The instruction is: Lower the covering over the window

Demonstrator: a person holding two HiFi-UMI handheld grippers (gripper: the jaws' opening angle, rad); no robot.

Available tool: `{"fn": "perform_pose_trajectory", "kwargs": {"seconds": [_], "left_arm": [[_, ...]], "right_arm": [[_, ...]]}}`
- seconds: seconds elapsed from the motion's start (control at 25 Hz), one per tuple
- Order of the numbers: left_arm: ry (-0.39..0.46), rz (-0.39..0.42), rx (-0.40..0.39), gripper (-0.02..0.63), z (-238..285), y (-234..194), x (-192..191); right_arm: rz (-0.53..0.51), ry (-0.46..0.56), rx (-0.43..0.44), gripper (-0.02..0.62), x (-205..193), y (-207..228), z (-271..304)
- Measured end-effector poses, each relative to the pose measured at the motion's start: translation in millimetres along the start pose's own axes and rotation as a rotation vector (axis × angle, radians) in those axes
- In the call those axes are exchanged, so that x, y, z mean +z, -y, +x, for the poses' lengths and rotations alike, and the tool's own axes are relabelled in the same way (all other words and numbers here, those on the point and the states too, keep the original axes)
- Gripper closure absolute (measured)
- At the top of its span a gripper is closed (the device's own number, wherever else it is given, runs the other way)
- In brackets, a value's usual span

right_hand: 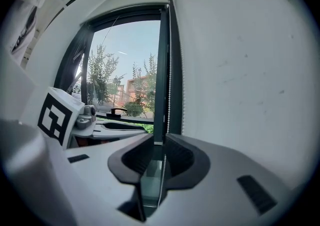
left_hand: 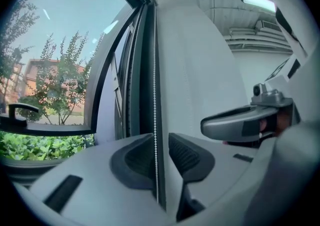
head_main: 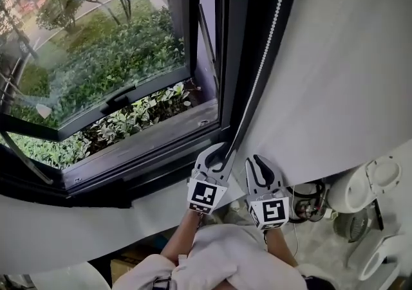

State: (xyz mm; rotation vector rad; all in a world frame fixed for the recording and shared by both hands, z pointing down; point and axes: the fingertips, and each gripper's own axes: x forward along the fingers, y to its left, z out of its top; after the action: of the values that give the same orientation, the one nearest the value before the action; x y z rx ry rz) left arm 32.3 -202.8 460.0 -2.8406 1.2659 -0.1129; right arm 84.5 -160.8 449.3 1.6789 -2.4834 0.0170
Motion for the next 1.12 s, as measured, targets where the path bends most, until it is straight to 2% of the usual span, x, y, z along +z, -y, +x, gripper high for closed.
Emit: {"fn": "perform_pose_trajectory", "kwargs": {"seconds": [0.56, 1.12], "left_arm": [[0.000, 0.033, 0.004, 0.492, 49.8, -8.1, 3.1], [-0.024, 0.065, 0.038, 0.503, 77.1, -14.8, -6.8]], "right_arm": [[0.000, -0.019, 0.000, 0.526, -4.4, 4.2, -1.5], [-0.003, -0.020, -0.011, 0.526, -3.3, 5.7, -2.5]]}}
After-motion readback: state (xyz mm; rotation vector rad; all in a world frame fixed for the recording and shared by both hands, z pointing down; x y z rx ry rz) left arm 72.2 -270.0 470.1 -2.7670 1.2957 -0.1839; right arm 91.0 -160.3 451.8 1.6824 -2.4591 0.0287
